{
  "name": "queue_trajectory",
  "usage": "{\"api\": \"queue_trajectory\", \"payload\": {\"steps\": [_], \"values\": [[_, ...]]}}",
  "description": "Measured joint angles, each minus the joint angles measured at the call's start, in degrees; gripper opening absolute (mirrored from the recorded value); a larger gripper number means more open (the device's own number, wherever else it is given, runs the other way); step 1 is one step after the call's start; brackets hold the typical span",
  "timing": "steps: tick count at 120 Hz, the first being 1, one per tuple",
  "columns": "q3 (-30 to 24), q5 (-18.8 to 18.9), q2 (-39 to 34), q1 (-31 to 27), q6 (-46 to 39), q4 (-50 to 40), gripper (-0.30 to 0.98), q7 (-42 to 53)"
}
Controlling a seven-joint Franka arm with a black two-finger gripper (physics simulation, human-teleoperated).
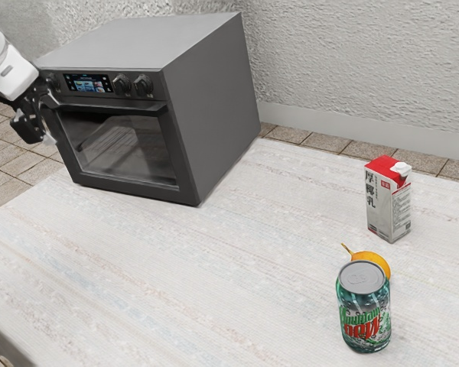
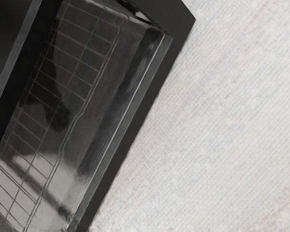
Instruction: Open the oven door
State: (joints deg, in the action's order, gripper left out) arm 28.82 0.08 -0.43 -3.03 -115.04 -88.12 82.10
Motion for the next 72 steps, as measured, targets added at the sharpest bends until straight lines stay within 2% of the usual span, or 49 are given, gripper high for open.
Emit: {"api": "queue_trajectory", "payload": {"steps": [16, 31, 72], "values": [[0.03, 0.07, 4.72, -2.27, -4.84, 3.04, 0.69, 4.41], [0.0, -1.32, 9.7, 3.07, -7.75, 6.34, 0.69, 7.68], [0.01, -3.94, 12.69, 1.08, -11.42, 6.77, 0.69, 13.83]]}}
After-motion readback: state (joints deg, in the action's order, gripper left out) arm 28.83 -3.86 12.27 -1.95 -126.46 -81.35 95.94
